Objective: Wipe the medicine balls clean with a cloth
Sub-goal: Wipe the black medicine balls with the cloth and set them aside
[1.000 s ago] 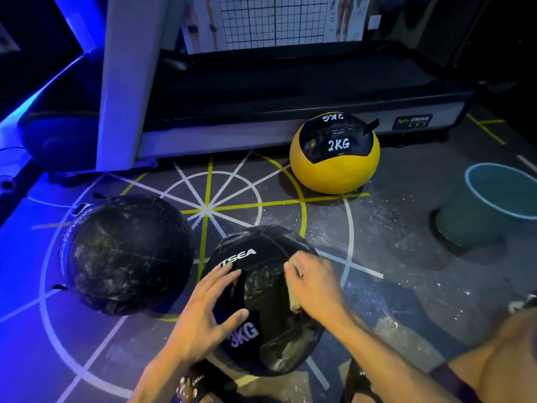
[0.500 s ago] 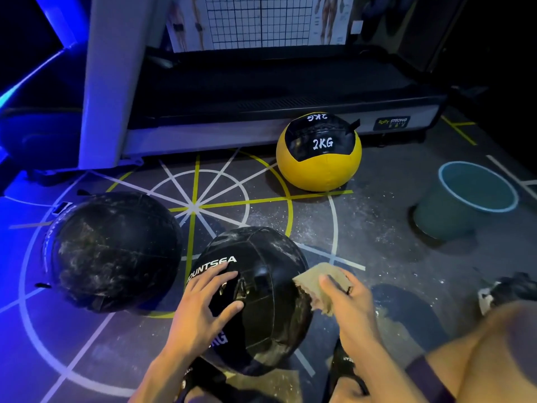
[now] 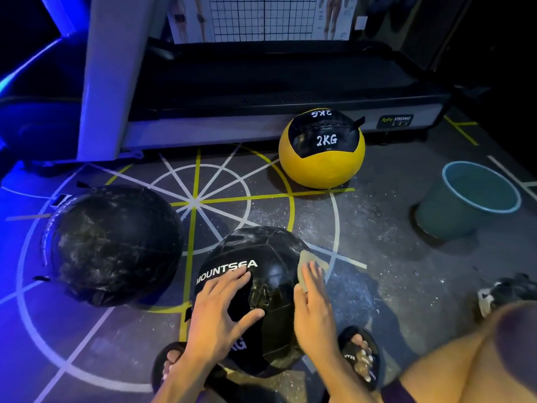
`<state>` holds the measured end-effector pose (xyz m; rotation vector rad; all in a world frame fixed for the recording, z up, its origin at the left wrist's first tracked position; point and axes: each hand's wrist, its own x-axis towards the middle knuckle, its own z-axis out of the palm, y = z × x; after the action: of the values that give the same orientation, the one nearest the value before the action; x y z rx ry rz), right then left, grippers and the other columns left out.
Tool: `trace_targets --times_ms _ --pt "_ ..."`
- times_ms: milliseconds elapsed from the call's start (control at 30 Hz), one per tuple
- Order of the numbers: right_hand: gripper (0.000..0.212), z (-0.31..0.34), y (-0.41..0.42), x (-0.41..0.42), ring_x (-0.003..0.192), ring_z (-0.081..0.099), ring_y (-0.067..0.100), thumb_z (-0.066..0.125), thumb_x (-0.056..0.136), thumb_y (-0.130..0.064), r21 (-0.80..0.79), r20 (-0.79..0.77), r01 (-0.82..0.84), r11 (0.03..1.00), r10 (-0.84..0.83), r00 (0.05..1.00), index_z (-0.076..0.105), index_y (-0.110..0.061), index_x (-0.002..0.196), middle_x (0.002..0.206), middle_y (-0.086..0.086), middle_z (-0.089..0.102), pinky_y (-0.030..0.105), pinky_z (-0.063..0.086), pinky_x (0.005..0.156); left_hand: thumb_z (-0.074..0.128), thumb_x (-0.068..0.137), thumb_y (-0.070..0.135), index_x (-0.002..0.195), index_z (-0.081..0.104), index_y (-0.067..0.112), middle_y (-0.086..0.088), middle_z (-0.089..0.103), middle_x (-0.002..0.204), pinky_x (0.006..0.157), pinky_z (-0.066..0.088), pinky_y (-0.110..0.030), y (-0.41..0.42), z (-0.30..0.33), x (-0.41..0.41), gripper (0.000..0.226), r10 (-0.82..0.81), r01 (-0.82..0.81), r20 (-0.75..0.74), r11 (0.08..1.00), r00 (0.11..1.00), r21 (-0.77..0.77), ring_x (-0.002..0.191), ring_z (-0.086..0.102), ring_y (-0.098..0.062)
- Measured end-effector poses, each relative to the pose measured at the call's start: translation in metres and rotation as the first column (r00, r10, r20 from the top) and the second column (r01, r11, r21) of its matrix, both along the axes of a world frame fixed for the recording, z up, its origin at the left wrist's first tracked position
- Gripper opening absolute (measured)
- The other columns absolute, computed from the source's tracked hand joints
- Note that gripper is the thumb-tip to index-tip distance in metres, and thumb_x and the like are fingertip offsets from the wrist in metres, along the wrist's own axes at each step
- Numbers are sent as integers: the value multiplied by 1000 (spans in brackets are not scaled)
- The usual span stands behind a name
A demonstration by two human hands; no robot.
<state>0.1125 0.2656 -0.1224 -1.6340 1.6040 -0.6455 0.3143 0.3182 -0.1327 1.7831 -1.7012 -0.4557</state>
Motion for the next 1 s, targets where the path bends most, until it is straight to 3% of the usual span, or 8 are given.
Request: trace_targets --times_ms 100,267,333,400,467,600,800,1000 --pt "48 14 -41 5 154 15 7 35 110 -30 82 -11 64 995 -63 998 31 -26 158 168 -9 21 25 11 123 62 84 78 143 56 37 30 44 151 110 41 -34 -2 0 -6 72 3 -3 15 1000 1000 -19 136 41 1" --pt "51 40 -43 39 155 10 5 30 110 -31 -51 -250 -351 935 328 911 26 -23 161 167 -12 18 28 9 127 62 84 77 145 54 37 28 44 153 110 44 -40 -6 -2 -8 73 8 -7 34 1000 999 -29 136 41 0" --pt "48 35 -58 14 149 33 10 31 110 -30 4 -263 -291 957 281 923 36 -25 158 161 -7 38 28 27 122 61 84 78 145 54 37 29 43 152 110 44 -40 -6 -2 -7 73 10 -9 31 1000 999 -19 136 41 0" --pt "44 36 -71 -12 127 58 20 32 110 -29 122 -228 -69 990 95 969 47 -25 152 133 0 63 30 48 105 60 83 80 144 54 39 30 42 152 110 43 -39 -6 -1 -10 74 14 -13 32 1000 999 -16 136 41 2" --pt "45 38 -67 -15 135 52 22 33 111 -29 160 -219 11 987 25 975 44 -24 154 143 1 58 36 40 114 59 83 81 144 54 39 32 41 153 109 41 -37 -7 0 -18 74 8 -7 35 1000 999 -17 135 40 3" --pt "48 44 -49 15 153 18 5 32 111 -28 4 -240 -263 965 256 936 34 -24 158 164 -13 25 18 9 115 62 85 77 144 55 38 32 40 153 108 36 -33 -6 -1 -23 71 -9 10 31 1000 999 -14 135 41 1" --pt "49 42 -60 -23 152 27 14 32 112 -30 129 -208 -226 966 249 946 29 -29 160 166 -11 23 28 22 120 59 94 63 138 61 39 33 42 150 112 32 -18 -5 5 0 51 50 -52 -28 998 998 -39 139 38 7" --pt "51 25 -56 -36 154 18 9 33 111 -36 156 -133 -135 979 156 979 26 -29 161 168 -14 17 37 15 126 47 87 79 141 53 53 39 38 151 110 26 -11 16 -11 5 60 84 -78 -101 995 991 65 142 31 12"
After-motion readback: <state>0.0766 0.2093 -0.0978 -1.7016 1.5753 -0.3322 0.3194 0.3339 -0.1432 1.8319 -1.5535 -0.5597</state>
